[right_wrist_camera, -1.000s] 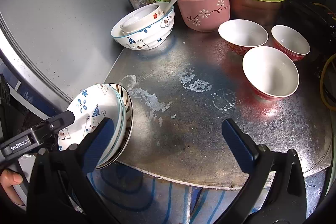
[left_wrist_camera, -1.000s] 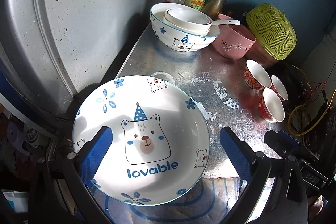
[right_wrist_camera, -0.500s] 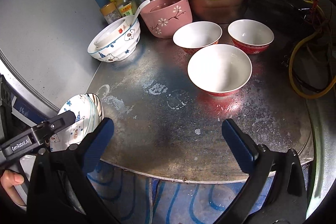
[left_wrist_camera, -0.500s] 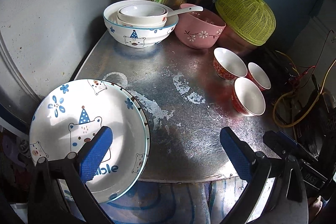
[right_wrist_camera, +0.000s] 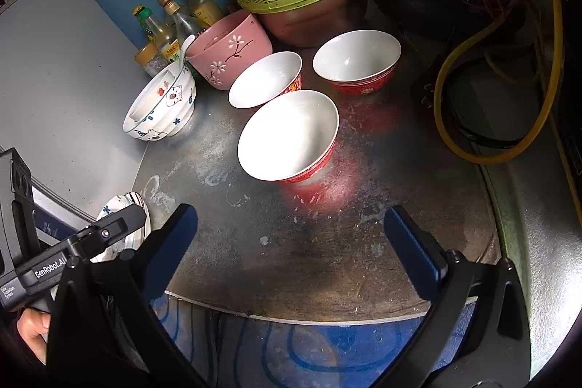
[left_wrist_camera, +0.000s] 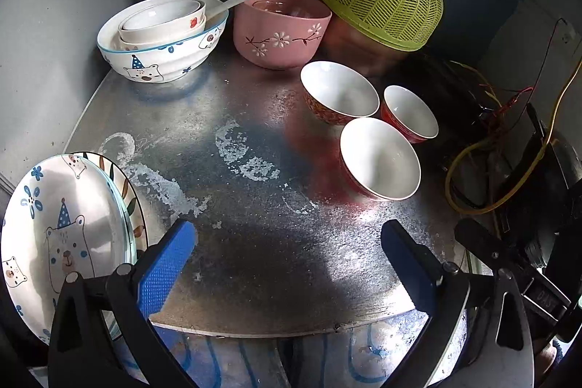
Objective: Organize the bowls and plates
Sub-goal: 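Move both tools to the white bowl with red exterior, then close both tools on the rim of the red-exterior bowl, then carry the red-exterior bowl with both tools over the plate stack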
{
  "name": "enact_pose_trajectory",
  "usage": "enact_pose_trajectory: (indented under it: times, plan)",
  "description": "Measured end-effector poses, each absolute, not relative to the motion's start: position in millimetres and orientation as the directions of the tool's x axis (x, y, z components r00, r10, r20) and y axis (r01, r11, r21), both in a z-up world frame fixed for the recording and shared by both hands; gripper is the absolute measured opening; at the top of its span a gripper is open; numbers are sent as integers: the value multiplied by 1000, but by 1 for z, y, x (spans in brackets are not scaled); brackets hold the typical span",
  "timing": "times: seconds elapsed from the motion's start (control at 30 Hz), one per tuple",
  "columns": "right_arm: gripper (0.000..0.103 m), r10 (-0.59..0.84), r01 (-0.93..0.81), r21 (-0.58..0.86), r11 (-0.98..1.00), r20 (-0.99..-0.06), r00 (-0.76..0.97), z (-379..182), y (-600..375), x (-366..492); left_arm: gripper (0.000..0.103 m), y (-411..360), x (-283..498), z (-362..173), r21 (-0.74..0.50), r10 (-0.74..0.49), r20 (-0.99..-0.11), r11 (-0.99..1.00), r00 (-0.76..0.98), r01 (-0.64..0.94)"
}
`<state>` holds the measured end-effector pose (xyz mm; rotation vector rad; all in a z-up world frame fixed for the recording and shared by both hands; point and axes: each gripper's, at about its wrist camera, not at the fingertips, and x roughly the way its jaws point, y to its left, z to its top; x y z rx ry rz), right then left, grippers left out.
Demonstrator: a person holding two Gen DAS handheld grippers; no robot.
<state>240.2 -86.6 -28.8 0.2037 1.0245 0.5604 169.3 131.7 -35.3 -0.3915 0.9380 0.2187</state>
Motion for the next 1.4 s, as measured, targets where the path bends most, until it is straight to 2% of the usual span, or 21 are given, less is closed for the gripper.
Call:
enact_pose_trajectory:
  times: [0.3, 0.37, 0.5, 0.57, 0.63, 0.67, 0.7, 0.73, 0.77, 0.87, 0.9, 0.93, 1.0, 1.07, 1.13, 1.4]
  plan:
    - [103, 538, -269, 466, 843, -750, 384, -42, -98, 274, 102, 139, 211, -48, -311, -78, -814, 895, 575, -318]
    - [99, 537, -248, 477, 843, -752, 383, -45, -98, 283, 102, 140, 223, -51, -328, -104, -812, 895, 574, -302]
    - [81, 546, -177, 519, 836, -757, 360, -58, -98, 307, 97, 140, 251, -58, -362, -164, -809, 896, 564, -258]
    - [73, 550, -162, 529, 833, -757, 354, -63, -96, 318, 85, 138, 266, -64, -365, -185, -816, 900, 548, -240]
    - [63, 548, -158, 529, 834, -761, 347, -67, -90, 326, 83, 136, 279, -70, -370, -204, -820, 902, 535, -224]
    - [60, 550, -157, 530, 833, -764, 338, -70, -88, 330, 79, 135, 285, -74, -373, -213, -822, 902, 528, -217]
    - [53, 546, -158, 525, 836, -770, 330, -72, -85, 334, 74, 134, 290, -77, -376, -222, -825, 903, 520, -210]
    - [46, 541, -162, 518, 840, -776, 323, -75, -82, 337, 55, 132, 295, -80, -374, -231, -831, 905, 507, -201]
    - [44, 538, -165, 513, 842, -781, 317, -77, -79, 339, 47, 131, 300, -84, -368, -234, -839, 909, 491, -196]
    - [37, 530, -171, 502, 848, -793, 301, -84, -73, 344, 46, 127, 307, -94, -373, -251, -845, 909, 472, -184]
    - [31, 529, -174, 500, 848, -795, 296, -86, -71, 345, 45, 126, 309, -97, -377, -258, -846, 908, 467, -181]
    - [24, 528, -179, 497, 849, -798, 290, -87, -69, 346, 42, 126, 311, -100, -378, -262, -848, 908, 460, -182]
    - [18, 529, -187, 495, 848, -802, 277, -90, -66, 347, 35, 124, 316, -105, -387, -273, -851, 904, 448, -184]
    - [15, 528, -192, 492, 849, -806, 269, -93, -64, 347, 15, 123, 320, -110, -391, -283, -856, 902, 432, -184]
    - [13, 523, -197, 486, 852, -807, 274, -92, -63, 347, 5, 120, 320, -110, -397, -292, -852, 902, 435, -171]
    - [11, 526, -208, 484, 850, -801, 286, -88, -65, 340, 4, 112, 314, -105, -366, -266, -856, 917, 443, -157]
